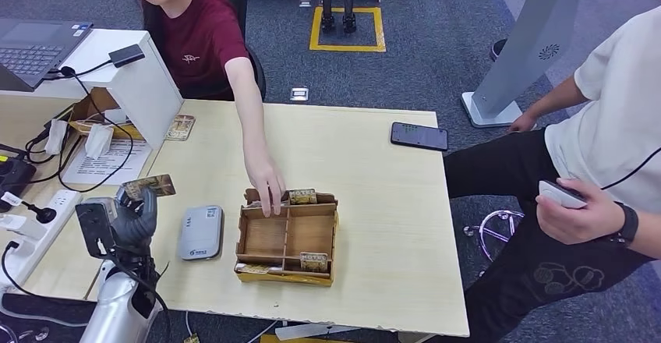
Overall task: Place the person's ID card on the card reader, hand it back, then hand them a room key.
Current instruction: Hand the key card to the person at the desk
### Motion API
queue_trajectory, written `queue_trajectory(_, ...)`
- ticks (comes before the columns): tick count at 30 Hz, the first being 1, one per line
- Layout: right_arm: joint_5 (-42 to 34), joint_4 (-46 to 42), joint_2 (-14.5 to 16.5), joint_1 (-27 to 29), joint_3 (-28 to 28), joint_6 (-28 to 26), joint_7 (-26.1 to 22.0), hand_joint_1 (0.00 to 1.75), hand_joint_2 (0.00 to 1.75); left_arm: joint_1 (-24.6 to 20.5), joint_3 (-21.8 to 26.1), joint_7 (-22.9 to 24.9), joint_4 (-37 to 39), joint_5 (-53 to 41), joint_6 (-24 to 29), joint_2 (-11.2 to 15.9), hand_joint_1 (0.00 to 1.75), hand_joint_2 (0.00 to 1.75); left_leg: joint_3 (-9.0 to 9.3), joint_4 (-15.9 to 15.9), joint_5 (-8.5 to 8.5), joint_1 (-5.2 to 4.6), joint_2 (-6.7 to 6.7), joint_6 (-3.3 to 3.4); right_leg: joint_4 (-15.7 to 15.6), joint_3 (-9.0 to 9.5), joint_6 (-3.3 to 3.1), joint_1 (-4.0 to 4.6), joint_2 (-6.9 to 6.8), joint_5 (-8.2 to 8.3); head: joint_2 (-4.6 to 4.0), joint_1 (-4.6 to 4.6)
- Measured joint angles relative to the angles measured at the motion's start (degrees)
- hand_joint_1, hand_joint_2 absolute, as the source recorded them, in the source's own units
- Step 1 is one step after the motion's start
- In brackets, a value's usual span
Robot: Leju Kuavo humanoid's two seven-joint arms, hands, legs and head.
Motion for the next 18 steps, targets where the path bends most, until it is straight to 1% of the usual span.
queue_trajectory(3, 0.00, 0.00, 0.00, -0.07, 0.54, 0.02, 0.03, 0.00, 1.75, -2.17, 0.44, -1.18, -0.73, -1.61, 3.07, 0.18, 1.75, 1.75, 0.00, 0.00, 0.00, 0.00, 0.00, -0.01, 0.01, 0.00, -0.01, 0.00, 0.00, 0.00, -0.01, -0.01)
queue_trajectory(5, 0.00, 0.00, -0.01, -0.12, 0.75, 0.14, 0.04, 0.00, 1.75, -3.27, 0.45, -2.19, -0.76, -4.59, 5.59, 0.42, 1.75, 1.75, -0.01, 0.00, 0.01, 0.01, 0.00, -0.01, 0.01, -0.01, -0.01, 0.00, 0.01, 0.01, 0.00, 0.00)
queue_trajectory(10, 0.00, 0.00, -0.02, -0.44, 1.95, 0.67, -0.14, 0.00, 1.75, -6.91, 0.15, -4.60, 0.33, -20.32, 17.14, 1.79, 1.75, 1.75, -0.06, 0.00, 0.03, 0.01, 0.01, -0.02, 0.01, -0.09, -0.03, 0.01, 0.02, 0.03, 0.01, 0.01)
queue_trajectory(13, 0.00, 0.00, -0.02, -0.70, 2.31, 1.01, -0.22, 0.00, 1.75, -8.48, -0.09, -4.76, 1.32, -23.91, 19.69, 2.61, 1.75, 1.75, -0.06, 0.00, 0.03, 0.01, 0.03, -0.02, 0.01, -0.10, -0.03, 0.01, 0.04, 0.03, 0.01, 0.01)
queue_trajectory(18, 0.00, 0.00, -0.11, -0.82, 3.15, 0.95, -1.02, 0.00, 1.75, -10.29, -0.60, -5.58, 3.93, -32.37, 25.75, 3.75, 1.75, 1.75, -0.08, 0.00, 0.03, 0.01, 0.04, -0.02, 0.01, -0.13, -0.03, 0.01, 0.05, 0.03, 0.00, 0.01)
